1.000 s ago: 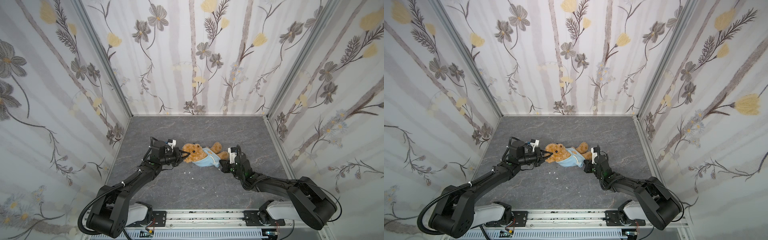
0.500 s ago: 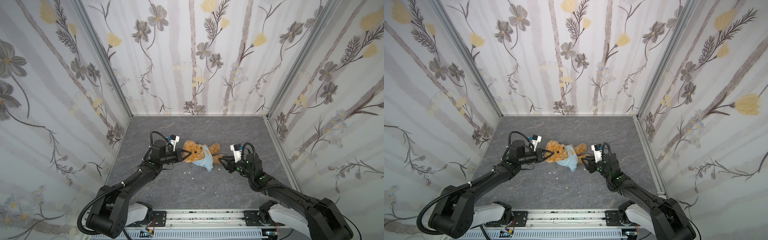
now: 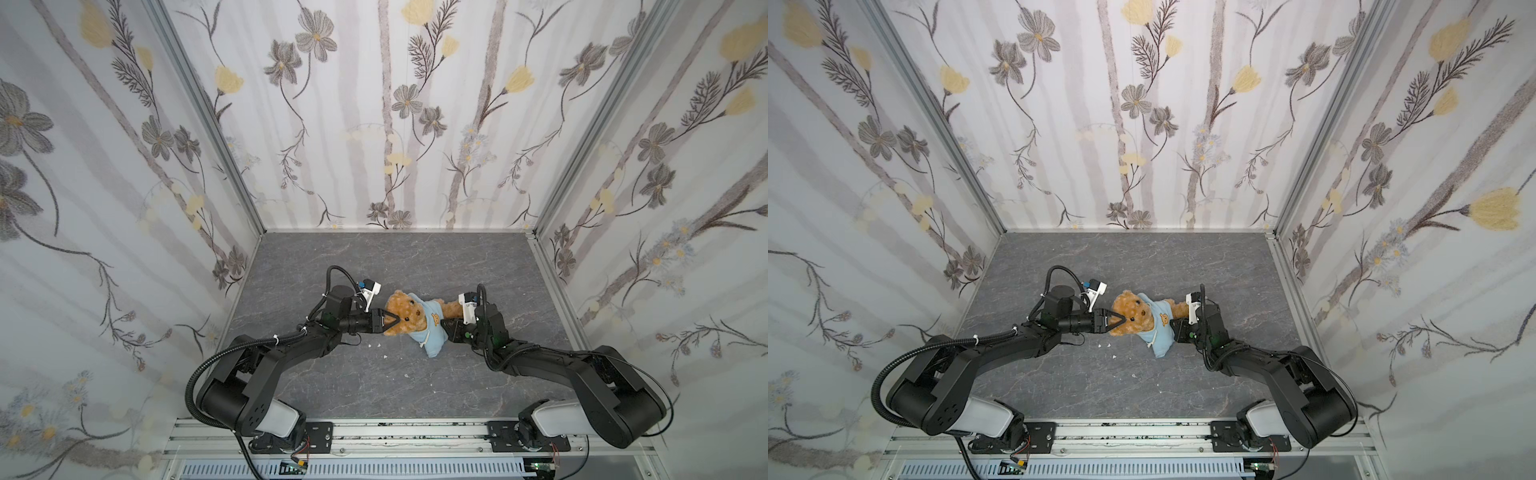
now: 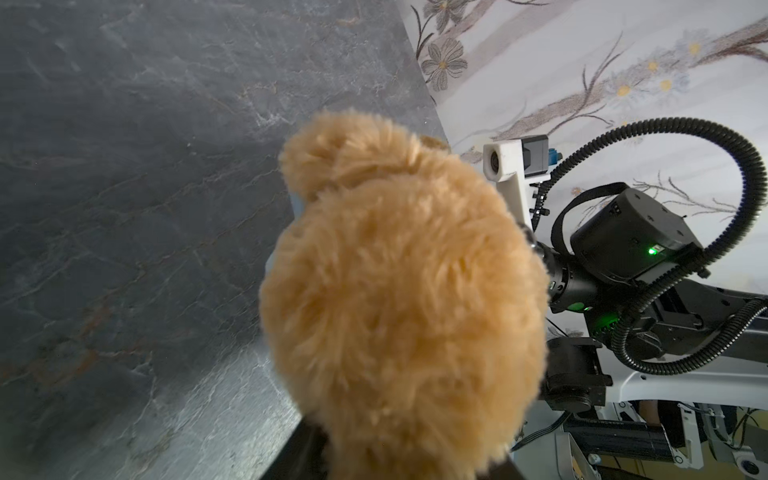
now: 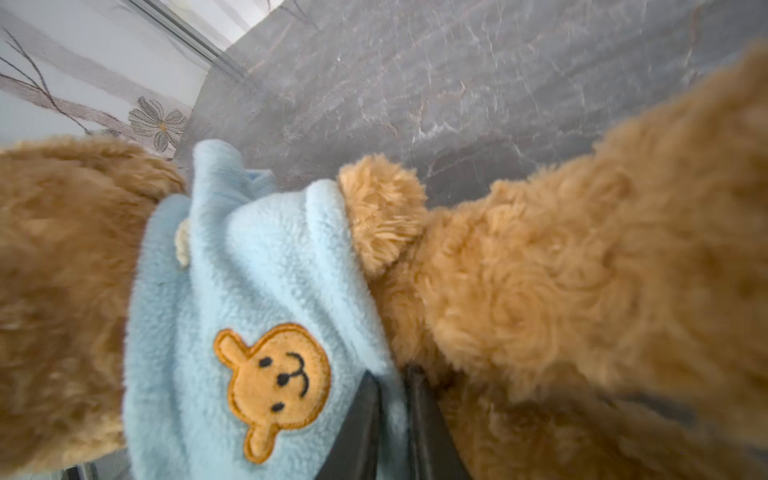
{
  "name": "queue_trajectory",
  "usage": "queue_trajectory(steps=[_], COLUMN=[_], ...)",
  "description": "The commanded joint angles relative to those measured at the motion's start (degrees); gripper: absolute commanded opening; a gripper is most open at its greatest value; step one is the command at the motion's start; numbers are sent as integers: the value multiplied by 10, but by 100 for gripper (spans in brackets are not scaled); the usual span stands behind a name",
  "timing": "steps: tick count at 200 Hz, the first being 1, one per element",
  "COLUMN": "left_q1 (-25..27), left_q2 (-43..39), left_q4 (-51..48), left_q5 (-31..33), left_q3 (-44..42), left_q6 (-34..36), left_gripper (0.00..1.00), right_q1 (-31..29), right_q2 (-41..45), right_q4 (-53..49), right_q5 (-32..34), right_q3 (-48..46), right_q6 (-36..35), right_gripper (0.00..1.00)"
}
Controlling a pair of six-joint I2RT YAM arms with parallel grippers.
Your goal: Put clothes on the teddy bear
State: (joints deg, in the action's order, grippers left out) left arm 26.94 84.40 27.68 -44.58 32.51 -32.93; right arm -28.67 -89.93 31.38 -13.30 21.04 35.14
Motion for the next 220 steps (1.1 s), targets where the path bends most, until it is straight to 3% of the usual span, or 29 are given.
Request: queue_trajectory(steps=[1, 31, 69, 119, 167, 188, 220], left_q1=[-1, -9, -21, 18, 55, 62, 69], left_q2=[-14, -71, -116, -56, -11, 6, 14], left_q4=[30, 31, 17, -50, -141, -153, -154], left_q5=[24, 44, 77, 87, 116, 128, 138], left_q3=[-18, -49, -43, 30, 67, 69, 66], left_q6=[-41, -104, -200, -264, -209, -183, -128], left_gripper=[71, 100, 100, 100, 100, 92, 63], right_q1=[-20, -53, -78, -107, -122, -128, -129], right_q2=[-35, -33, -19, -2, 3, 4, 16], right_q4=[47, 44, 40, 48, 71, 76, 73], right_q5=[32, 72, 118, 154, 173, 177, 182], right_q3=[-9, -21, -36, -43, -59, -62, -62], right_q6=[30, 25, 15, 9, 20, 22, 20], right_gripper=[13, 12, 11, 10, 10, 10, 13])
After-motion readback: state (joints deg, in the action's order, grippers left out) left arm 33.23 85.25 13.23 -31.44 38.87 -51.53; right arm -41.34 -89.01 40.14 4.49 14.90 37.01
